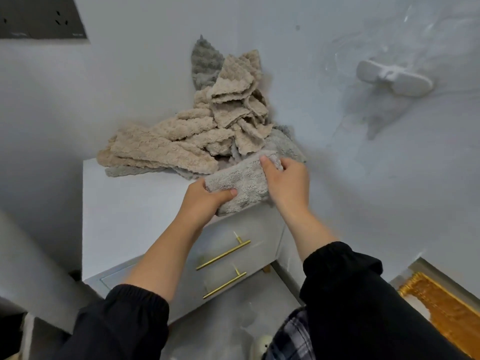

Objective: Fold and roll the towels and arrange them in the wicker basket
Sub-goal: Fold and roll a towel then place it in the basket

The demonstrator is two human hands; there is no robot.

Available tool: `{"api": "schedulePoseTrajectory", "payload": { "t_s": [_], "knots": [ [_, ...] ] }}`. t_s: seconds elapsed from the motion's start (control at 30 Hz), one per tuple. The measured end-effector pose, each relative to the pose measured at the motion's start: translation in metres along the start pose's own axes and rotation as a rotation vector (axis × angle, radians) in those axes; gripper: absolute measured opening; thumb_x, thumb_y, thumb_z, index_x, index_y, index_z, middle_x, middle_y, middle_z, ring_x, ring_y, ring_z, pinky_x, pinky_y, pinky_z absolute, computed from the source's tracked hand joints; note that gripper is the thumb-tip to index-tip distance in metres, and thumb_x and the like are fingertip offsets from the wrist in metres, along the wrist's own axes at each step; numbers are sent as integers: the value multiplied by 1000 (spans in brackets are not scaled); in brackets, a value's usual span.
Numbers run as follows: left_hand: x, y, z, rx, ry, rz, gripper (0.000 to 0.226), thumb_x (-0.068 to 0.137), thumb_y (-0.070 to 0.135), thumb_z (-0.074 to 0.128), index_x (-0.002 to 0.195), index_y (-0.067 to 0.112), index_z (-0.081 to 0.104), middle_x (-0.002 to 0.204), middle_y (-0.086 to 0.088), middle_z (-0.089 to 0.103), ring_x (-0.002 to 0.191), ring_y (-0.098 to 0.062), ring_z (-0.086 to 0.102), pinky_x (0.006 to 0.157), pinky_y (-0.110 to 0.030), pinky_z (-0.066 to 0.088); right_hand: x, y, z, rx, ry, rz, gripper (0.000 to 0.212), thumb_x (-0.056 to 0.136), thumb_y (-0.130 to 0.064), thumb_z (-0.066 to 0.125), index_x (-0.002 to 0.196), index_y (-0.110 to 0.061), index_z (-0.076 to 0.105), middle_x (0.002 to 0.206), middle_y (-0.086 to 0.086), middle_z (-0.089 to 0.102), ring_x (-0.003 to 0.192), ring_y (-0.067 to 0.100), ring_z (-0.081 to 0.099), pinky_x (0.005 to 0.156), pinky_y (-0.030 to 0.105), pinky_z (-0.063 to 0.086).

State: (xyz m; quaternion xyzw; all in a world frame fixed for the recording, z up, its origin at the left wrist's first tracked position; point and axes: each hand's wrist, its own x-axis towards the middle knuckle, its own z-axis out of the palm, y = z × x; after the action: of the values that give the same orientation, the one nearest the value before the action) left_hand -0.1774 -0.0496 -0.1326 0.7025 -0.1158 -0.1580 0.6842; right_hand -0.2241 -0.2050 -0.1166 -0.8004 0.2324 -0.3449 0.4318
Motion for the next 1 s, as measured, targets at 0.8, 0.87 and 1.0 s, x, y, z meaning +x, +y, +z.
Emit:
{"api": "schedulePoseTrajectory", "payload": {
  "t_s": [0.8, 0.87, 1.0],
  "knots": [
    [-119, -39, 279, -7, -671, -344, 23, 86, 0, 65, 105, 12, 62, 98, -3, 71, 81, -15, 70, 72, -29, 60, -74, 128, -306, 129, 371, 370, 32, 78, -43, 73, 69, -14, 65, 64, -4, 64, 61, 8, 59, 56, 20, 44],
    [-121, -54, 300, -45, -651, -397, 23, 85, 1, 67, 106, 8, 61, 89, -5, 72, 70, -13, 70, 64, -27, 59, -72, 154, -311, 533, 336, 578, 32, 78, -41, 74, 84, -11, 68, 82, 3, 73, 80, 17, 70, 73, 29, 54],
    [-122, -88, 341, -74, -636, -463, 15, 86, 0, 65, 96, 11, 61, 69, 3, 68, 56, -8, 65, 50, -22, 53, -81, 204, -316, 1157, 249, 788, 58, 79, -41, 64, 127, -9, 57, 122, 15, 64, 116, 30, 59, 101, 45, 44]
  ]
}}
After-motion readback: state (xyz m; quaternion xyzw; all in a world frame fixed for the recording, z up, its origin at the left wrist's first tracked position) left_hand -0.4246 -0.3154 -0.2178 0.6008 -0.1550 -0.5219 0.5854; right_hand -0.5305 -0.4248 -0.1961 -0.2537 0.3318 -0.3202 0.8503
